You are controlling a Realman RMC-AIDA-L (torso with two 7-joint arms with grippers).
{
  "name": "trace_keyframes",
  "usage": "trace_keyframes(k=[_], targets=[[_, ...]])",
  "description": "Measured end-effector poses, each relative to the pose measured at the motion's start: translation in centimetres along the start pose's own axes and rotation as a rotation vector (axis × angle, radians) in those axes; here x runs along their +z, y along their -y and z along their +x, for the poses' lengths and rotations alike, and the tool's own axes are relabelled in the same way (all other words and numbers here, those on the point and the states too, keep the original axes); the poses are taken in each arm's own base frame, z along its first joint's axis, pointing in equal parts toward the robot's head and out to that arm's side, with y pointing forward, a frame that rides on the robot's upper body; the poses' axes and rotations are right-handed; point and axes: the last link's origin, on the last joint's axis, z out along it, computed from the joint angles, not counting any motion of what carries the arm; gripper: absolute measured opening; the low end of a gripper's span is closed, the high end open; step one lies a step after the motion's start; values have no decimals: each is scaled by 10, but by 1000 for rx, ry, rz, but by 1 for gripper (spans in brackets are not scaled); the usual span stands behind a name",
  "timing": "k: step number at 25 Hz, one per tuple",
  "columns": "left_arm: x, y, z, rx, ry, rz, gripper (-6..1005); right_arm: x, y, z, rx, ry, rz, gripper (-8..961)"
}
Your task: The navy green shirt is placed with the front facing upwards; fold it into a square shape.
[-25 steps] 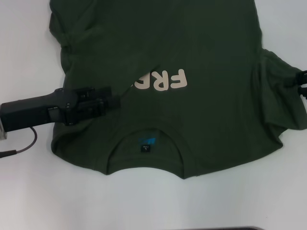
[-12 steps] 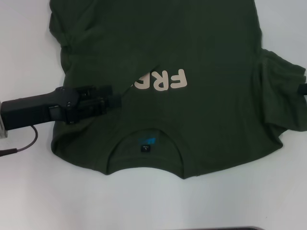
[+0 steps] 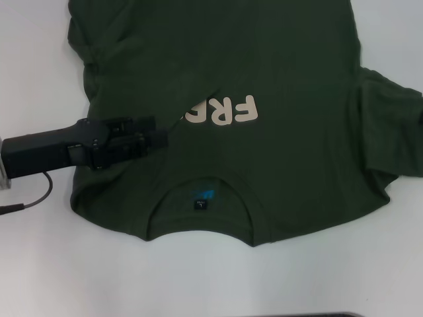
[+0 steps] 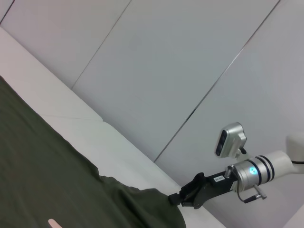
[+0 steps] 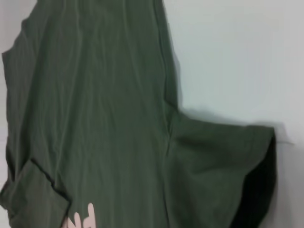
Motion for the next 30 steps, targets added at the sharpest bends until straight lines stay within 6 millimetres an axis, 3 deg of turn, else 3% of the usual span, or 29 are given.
trace_keyframes(k=[10, 16, 21, 27, 30], targets=[[0, 1, 0, -1, 0, 4, 582, 2, 0, 3, -1, -6, -10, 7], [0, 1, 0, -1, 0, 5, 582, -4, 0, 0, -1, 3, -12, 204], [0, 1, 0, -3, -1, 6, 583, -11, 0, 0, -5, -13, -20, 447], [0, 1, 0, -3, -1, 8, 583, -19, 8, 2, 15, -6, -1, 614], [0, 1, 0, -3, -1, 8, 583, -14, 14, 5, 28, 12, 13, 608]])
